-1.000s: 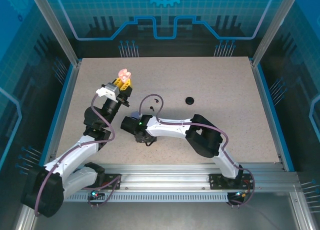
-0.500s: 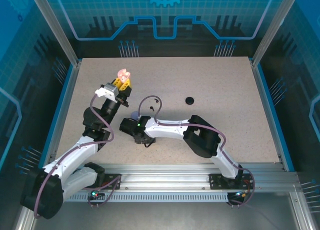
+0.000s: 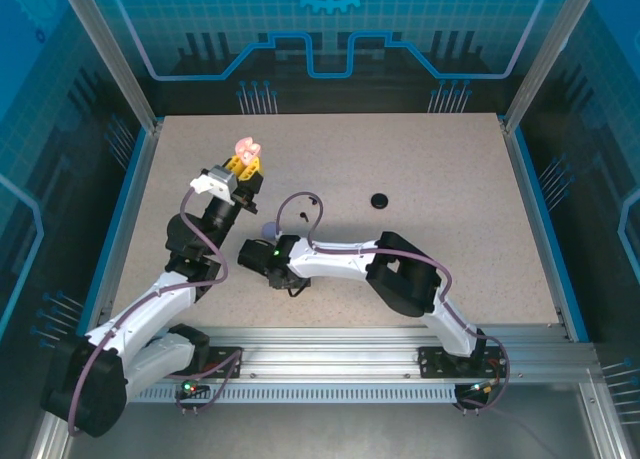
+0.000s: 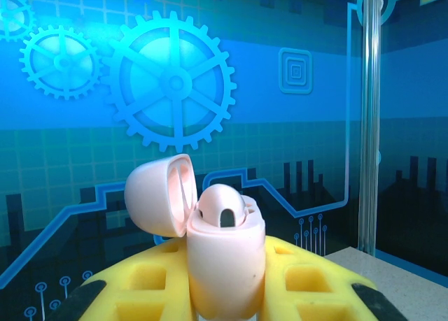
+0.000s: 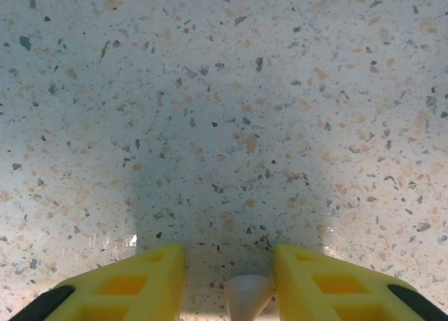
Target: Insert the wireless bluetooth earbuds into the charging case
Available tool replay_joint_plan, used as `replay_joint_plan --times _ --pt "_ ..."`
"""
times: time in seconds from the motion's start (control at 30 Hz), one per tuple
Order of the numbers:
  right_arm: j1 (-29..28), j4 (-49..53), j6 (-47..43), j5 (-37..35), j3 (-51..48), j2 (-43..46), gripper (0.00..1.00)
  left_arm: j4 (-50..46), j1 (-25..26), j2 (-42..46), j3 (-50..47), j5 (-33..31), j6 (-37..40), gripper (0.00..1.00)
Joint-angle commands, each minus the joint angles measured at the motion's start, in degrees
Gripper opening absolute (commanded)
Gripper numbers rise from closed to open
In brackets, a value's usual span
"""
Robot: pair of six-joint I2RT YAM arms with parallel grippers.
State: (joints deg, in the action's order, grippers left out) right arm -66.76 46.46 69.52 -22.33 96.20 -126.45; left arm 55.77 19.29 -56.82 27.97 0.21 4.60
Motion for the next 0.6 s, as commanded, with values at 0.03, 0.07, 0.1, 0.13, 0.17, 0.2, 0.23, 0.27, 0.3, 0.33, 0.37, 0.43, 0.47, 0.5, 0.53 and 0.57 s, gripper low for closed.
replay_joint_plan --times 0.03,0.07,0.1,0.13,0.17,0.2,0.23,0.27,0.3,0.33,0.37,0.43,0.47,0.5,0.53,0.57 --pt "-1.3 2.6 1.9 -0.4 -2.1 1.2 0.38 0.8 -0.4 1.1 0.2 0.0 -0.3 0.0" --pt "-1.3 2.6 2.1 -0.4 -2.3 1.3 0.38 0.8 -0.4 1.1 0.1 0.0 -0.3 0.0" --pt "-1.4 2.6 2.2 -0.4 -2.5 1.4 0.38 0.8 -0.4 1.1 0.1 0.0 -0.4 0.0" --pt "-1.3 2.5 2.4 -0.4 -2.8 1.5 0.38 0.8 -0.4 1.1 0.1 0.0 -0.4 0.0" --pt "-1.4 2.5 2.6 -0.4 -3.0 1.6 0.38 0.8 -0.4 1.1 0.2 0.0 -0.4 0.0" --pt "-1.4 2.3 2.8 -0.5 -3.3 1.8 0.38 0.8 -0.4 1.1 0.2 0.0 -0.5 0.0" --pt "-1.4 1.9 2.8 -0.4 -3.6 2.0 0.38 0.8 -0.4 1.1 0.2 0.1 -0.5 0.0" --pt "-1.4 1.7 3.0 -0.4 -3.8 2.1 0.38 0.8 -0.4 1.1 0.2 0.1 -0.5 0.0" --pt "-1.3 1.6 3.1 -0.4 -3.9 2.1 0.37 0.9 -0.4 1.0 0.3 0.1 -0.6 0.0" --pt "-1.4 1.6 3.0 -0.4 -3.9 2.1 0.37 0.8 -0.4 1.0 0.2 0.1 -0.6 0.0" --pt "-1.4 1.5 3.0 -0.3 -3.8 2.0 0.36 0.8 -0.4 1.0 0.3 0.2 -0.6 0.0" --pt "-1.4 1.3 3.0 -0.2 -3.9 1.8 0.35 0.8 -0.4 1.0 0.2 0.2 -0.6 0.0" --pt "-1.4 1.2 3.0 -0.2 -3.8 1.7 0.34 0.8 -0.4 0.9 0.2 0.1 -0.6 0.0" --pt "-1.3 1.1 3.1 -0.2 -3.9 1.7 0.33 0.8 -0.4 0.9 0.2 0.2 -0.7 0.0" --pt "-1.3 0.8 3.0 -0.2 -4.0 1.6 0.32 0.8 -0.4 0.9 0.2 0.3 -0.7 0.0" --pt "-1.3 0.7 3.0 0.0 -4.0 1.6 0.3 0.8 -0.4 0.8 0.2 0.3 -0.8 0.0"
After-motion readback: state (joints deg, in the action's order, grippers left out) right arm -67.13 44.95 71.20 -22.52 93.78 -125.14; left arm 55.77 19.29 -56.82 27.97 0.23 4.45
